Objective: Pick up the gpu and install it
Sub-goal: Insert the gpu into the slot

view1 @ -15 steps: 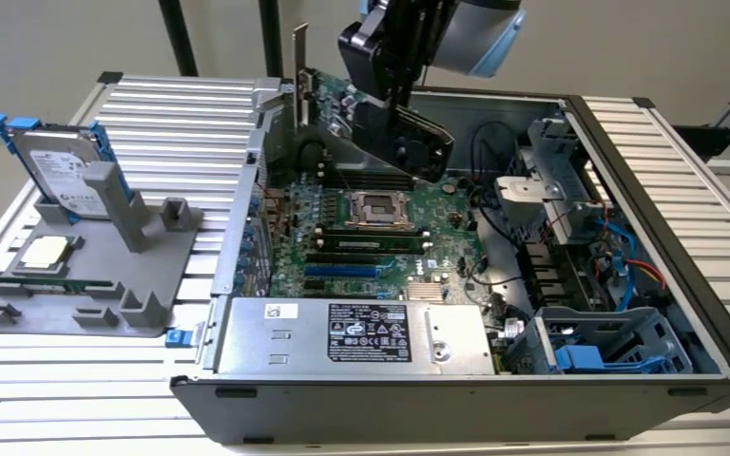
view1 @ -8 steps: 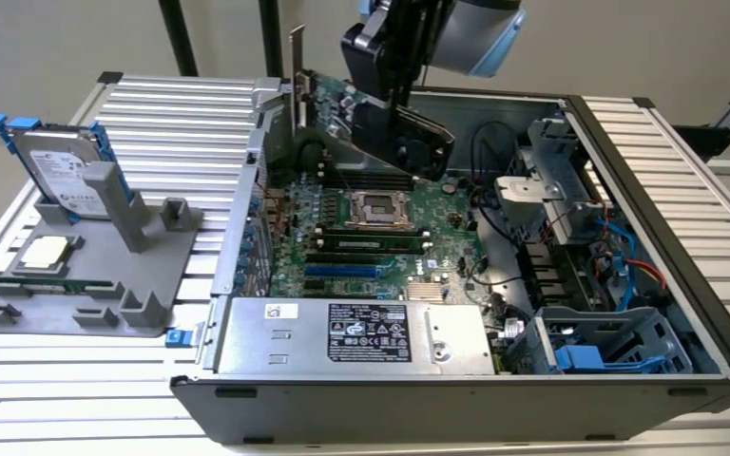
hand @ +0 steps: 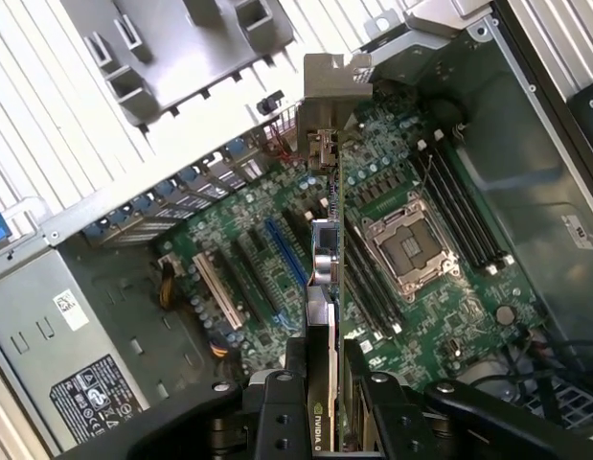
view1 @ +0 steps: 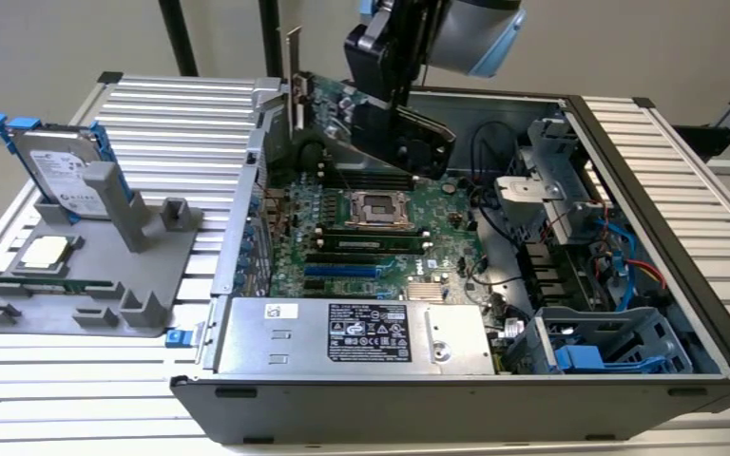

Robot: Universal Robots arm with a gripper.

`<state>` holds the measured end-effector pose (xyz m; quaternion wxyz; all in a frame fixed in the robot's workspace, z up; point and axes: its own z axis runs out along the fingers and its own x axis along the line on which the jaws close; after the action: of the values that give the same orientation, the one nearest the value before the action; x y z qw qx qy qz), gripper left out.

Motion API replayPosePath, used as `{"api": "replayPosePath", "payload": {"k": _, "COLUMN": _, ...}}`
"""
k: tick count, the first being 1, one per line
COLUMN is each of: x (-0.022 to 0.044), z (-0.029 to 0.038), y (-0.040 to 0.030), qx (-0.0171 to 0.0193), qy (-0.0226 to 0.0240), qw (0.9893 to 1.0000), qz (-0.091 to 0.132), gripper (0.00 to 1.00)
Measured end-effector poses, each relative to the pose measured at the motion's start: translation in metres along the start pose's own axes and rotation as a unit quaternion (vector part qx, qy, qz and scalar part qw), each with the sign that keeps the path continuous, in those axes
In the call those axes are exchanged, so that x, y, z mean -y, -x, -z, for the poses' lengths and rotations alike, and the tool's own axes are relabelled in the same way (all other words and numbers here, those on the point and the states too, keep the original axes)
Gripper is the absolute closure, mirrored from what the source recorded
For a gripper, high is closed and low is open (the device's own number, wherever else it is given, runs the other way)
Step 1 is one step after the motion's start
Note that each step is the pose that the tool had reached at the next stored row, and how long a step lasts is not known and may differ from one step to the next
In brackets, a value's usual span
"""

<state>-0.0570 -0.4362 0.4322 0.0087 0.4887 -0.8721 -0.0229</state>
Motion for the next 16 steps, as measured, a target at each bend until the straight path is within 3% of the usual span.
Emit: {"api": "replayPosePath", "payload": {"k": 16, "x": 0.0000, "z": 0.0000, "y": 0.0000, "qx": -0.0021, "qy": 0.0003, "qw": 0.9990, "qz": 0.044, "gripper": 1.00}}
